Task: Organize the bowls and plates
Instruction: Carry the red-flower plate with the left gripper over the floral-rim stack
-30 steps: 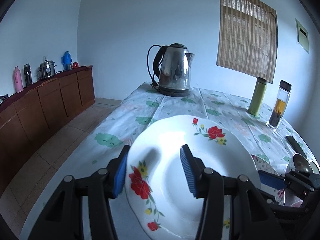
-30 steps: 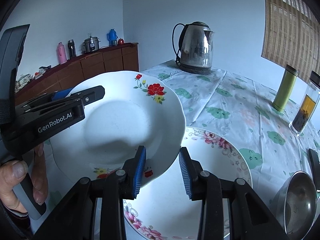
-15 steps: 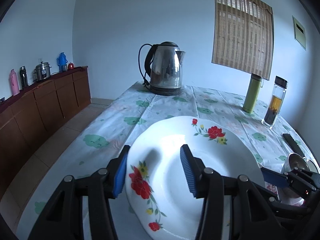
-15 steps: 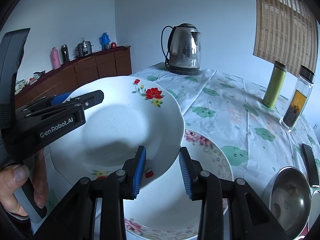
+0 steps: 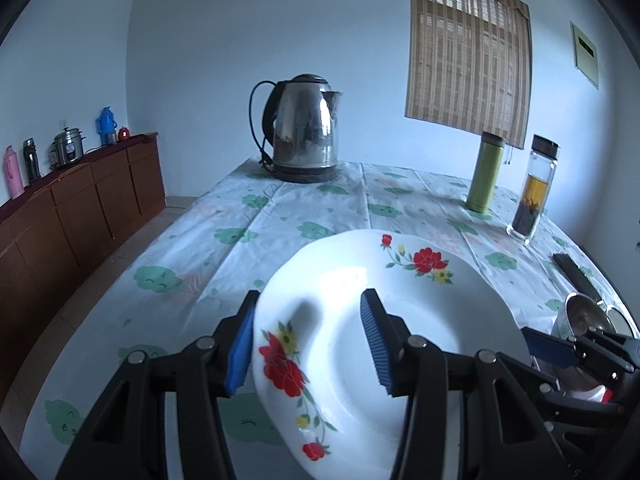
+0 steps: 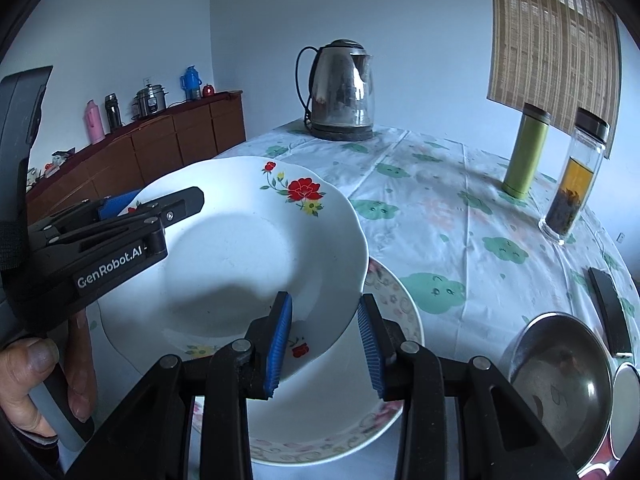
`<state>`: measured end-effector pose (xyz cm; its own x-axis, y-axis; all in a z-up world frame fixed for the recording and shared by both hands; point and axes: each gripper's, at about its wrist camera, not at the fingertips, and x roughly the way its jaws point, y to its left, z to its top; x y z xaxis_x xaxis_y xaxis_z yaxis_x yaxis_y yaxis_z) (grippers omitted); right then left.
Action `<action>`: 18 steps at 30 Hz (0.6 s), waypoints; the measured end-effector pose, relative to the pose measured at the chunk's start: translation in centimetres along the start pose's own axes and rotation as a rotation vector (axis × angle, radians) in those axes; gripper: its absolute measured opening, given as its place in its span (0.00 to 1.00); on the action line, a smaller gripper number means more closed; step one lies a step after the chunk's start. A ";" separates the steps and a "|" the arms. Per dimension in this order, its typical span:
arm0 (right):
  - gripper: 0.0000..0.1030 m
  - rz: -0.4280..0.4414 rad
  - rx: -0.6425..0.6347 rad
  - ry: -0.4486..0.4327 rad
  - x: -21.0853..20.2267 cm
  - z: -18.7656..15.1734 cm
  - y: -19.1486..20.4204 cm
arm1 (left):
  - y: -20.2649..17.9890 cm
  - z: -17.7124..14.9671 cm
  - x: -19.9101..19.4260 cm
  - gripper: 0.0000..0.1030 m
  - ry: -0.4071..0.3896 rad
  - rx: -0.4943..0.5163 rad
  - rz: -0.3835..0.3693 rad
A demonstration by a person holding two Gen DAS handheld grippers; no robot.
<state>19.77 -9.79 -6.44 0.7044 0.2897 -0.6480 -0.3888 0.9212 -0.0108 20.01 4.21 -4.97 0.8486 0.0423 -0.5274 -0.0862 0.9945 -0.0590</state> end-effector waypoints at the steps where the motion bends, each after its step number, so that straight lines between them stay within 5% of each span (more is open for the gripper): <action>1: 0.35 -0.001 0.004 0.001 0.0 -0.1 -0.2 | -0.2 -0.1 0.1 0.47 0.003 0.004 -0.004; 18: 0.35 -0.029 0.018 0.001 -0.5 -0.8 -1.3 | -1.4 -0.9 0.8 0.47 0.035 0.037 -0.031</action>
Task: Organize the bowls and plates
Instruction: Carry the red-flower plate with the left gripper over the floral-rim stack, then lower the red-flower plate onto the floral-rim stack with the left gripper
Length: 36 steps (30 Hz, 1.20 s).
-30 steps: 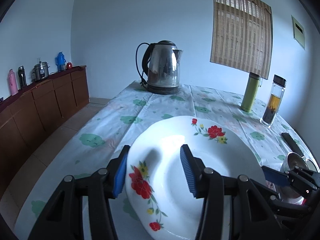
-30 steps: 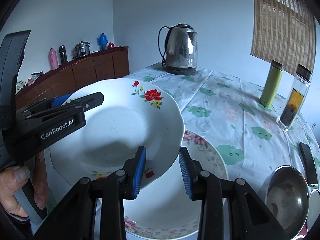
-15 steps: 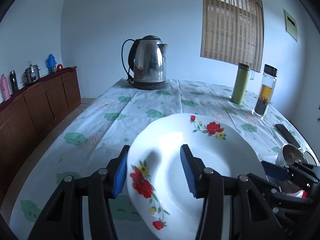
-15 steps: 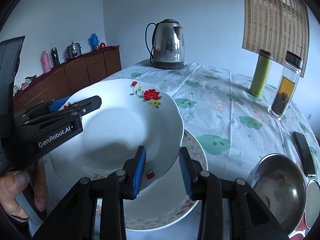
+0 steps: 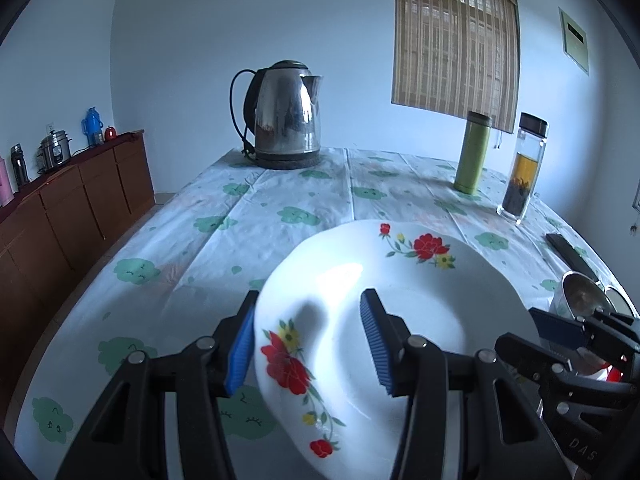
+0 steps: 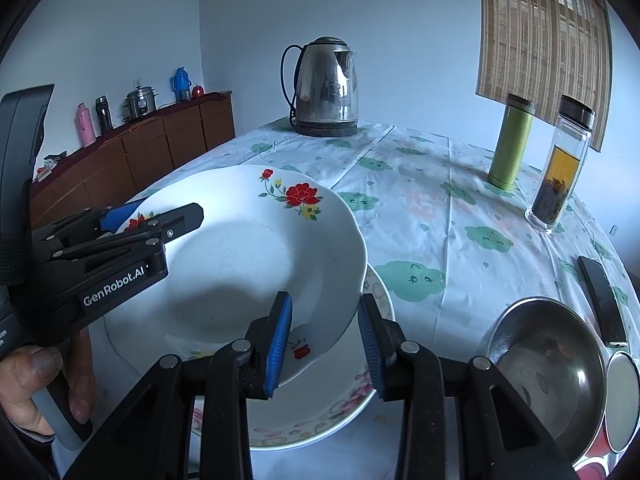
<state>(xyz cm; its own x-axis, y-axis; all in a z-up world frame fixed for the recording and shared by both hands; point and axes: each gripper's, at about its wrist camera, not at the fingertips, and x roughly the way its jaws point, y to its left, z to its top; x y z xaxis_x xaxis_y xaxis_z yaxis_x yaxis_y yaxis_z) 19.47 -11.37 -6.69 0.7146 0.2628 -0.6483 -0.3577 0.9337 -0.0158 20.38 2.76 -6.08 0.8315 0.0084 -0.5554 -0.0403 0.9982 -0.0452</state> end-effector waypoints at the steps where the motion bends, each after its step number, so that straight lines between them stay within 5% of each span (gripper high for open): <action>1: 0.35 -0.002 0.002 0.000 0.0 0.0 -0.1 | -0.1 0.0 0.0 0.47 0.002 0.002 -0.002; 36: 0.35 -0.037 0.021 0.011 -0.2 -0.8 -1.4 | -2.0 -1.2 1.0 0.47 0.051 0.069 -0.023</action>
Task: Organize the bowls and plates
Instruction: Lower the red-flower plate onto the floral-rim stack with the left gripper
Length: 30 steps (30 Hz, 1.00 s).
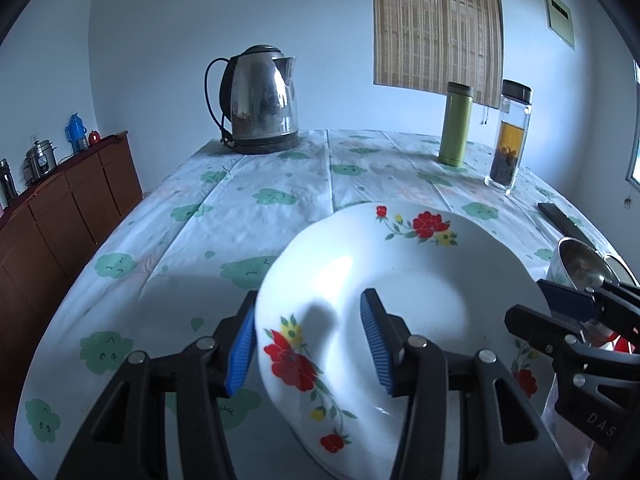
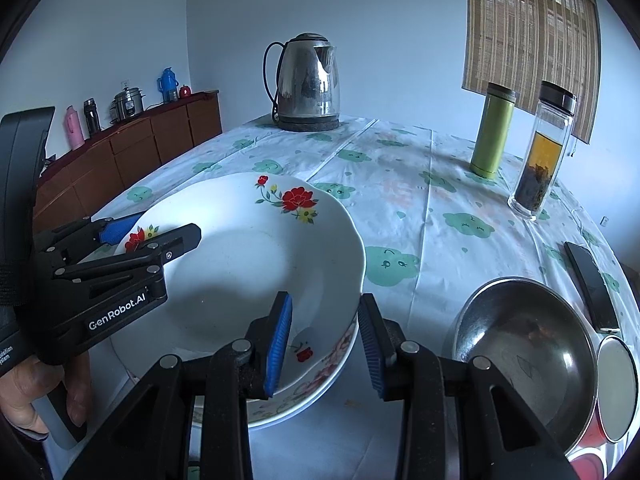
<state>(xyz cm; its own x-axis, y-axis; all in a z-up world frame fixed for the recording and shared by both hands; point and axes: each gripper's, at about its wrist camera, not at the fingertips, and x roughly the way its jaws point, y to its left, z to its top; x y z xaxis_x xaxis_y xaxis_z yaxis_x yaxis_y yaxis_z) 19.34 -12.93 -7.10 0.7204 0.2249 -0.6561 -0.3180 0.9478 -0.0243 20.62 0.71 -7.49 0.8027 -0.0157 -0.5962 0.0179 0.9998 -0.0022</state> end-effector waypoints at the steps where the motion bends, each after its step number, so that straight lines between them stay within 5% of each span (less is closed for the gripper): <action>1: 0.35 -0.001 -0.001 0.001 0.0 0.0 0.0 | 0.0 0.0 0.0 0.47 0.001 0.000 -0.001; 30: 0.35 -0.020 -0.003 0.029 0.5 -0.4 -0.3 | -0.4 -0.1 0.6 0.47 0.043 0.012 -0.028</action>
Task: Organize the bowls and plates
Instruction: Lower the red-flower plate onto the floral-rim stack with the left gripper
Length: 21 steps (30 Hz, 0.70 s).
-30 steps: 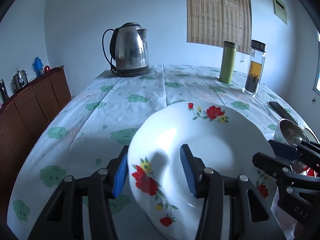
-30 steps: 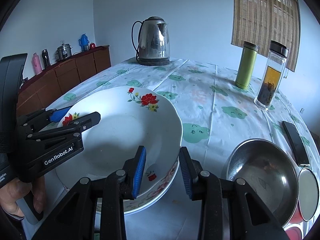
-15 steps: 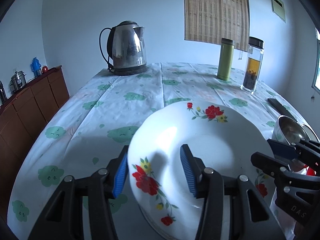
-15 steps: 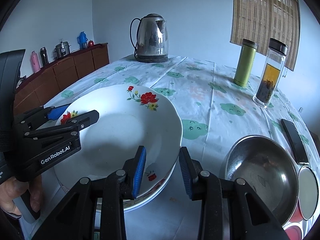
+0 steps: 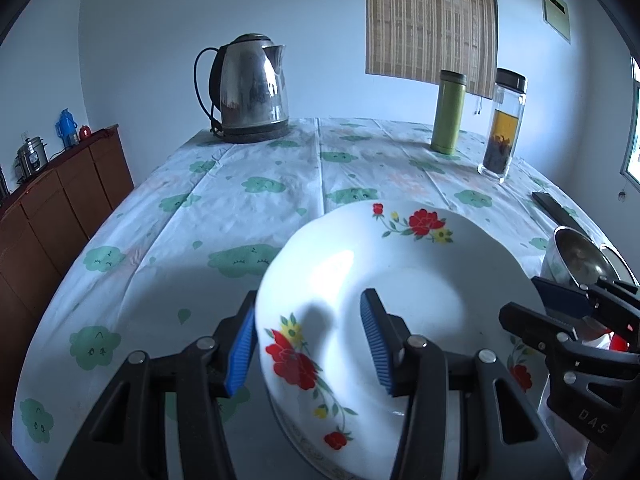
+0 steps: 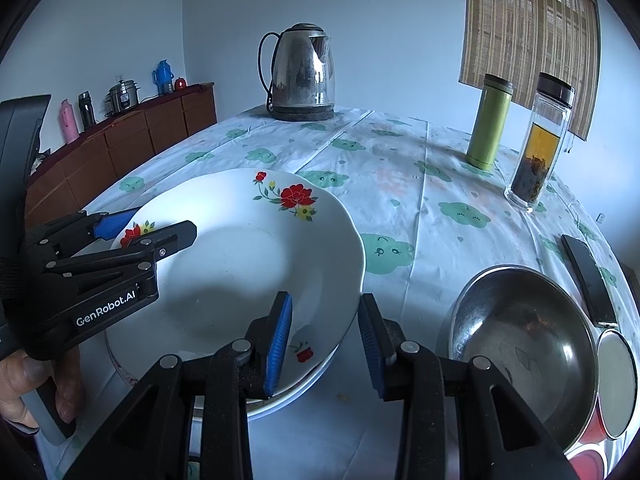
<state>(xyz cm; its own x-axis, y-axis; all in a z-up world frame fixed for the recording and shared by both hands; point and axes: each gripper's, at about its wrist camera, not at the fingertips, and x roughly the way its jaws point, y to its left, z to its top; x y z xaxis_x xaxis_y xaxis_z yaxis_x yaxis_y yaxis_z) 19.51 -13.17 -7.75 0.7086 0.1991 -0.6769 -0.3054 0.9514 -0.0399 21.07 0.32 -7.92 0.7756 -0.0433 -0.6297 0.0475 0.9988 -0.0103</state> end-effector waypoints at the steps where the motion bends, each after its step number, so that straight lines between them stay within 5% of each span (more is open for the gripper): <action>1: 0.35 0.000 -0.001 0.001 0.0 0.0 0.0 | 0.0 0.0 0.0 0.47 0.001 0.000 -0.001; 21: 0.35 -0.023 -0.035 0.016 0.4 -0.4 0.3 | 0.1 -0.1 0.5 0.47 0.042 -0.004 -0.014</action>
<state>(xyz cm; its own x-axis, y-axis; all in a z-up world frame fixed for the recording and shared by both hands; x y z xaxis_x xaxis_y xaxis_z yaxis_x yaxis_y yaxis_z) 19.46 -12.84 -8.32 0.7052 0.1734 -0.6875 -0.3116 0.9468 -0.0808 21.41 0.42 -8.36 0.7476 -0.0564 -0.6618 0.0552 0.9982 -0.0227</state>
